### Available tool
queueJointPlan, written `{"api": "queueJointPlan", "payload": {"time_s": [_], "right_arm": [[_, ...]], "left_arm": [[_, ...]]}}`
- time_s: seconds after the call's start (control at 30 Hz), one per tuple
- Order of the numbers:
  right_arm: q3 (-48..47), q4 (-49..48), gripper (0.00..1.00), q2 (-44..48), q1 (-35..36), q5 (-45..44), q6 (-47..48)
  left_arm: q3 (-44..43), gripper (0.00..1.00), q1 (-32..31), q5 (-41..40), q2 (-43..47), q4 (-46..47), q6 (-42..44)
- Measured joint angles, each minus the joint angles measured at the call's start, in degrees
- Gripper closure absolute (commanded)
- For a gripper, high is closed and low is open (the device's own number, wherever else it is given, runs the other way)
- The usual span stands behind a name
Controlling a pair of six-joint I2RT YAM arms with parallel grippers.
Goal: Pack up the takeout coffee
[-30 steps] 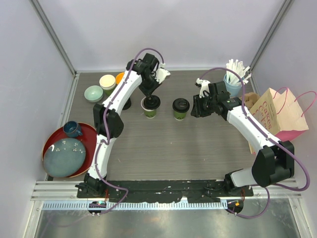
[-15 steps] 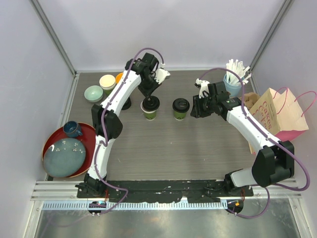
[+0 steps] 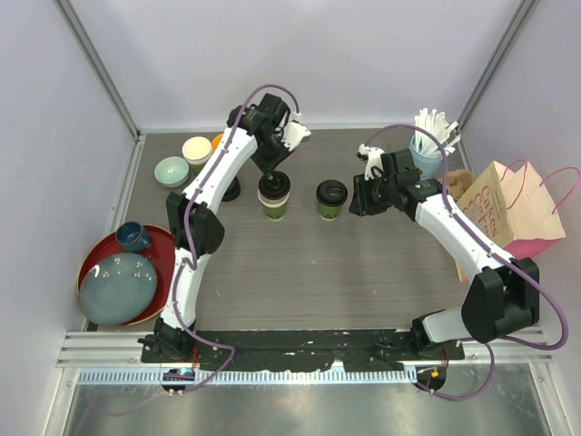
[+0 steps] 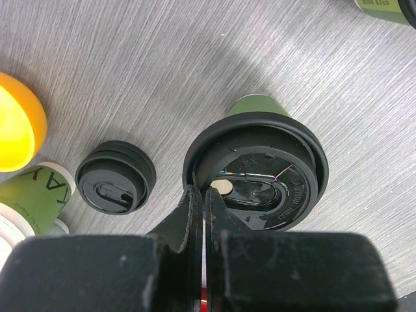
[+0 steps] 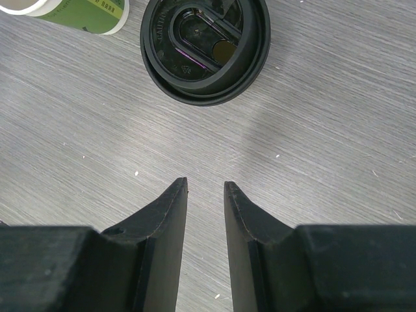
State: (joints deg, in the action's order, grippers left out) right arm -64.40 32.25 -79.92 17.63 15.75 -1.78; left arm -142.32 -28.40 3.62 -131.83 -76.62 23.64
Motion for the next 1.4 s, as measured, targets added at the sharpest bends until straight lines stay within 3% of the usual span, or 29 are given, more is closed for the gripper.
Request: {"api": "queueJointPlan", "payload": {"time_s": [1.4], "right_arm": [[0.00,0.04,0.65,0.02,0.63,-0.02,0.20]], "left_arm": [[1.03,1.00,0.28,1.40,-0.11,-0.13,1.36]]}}
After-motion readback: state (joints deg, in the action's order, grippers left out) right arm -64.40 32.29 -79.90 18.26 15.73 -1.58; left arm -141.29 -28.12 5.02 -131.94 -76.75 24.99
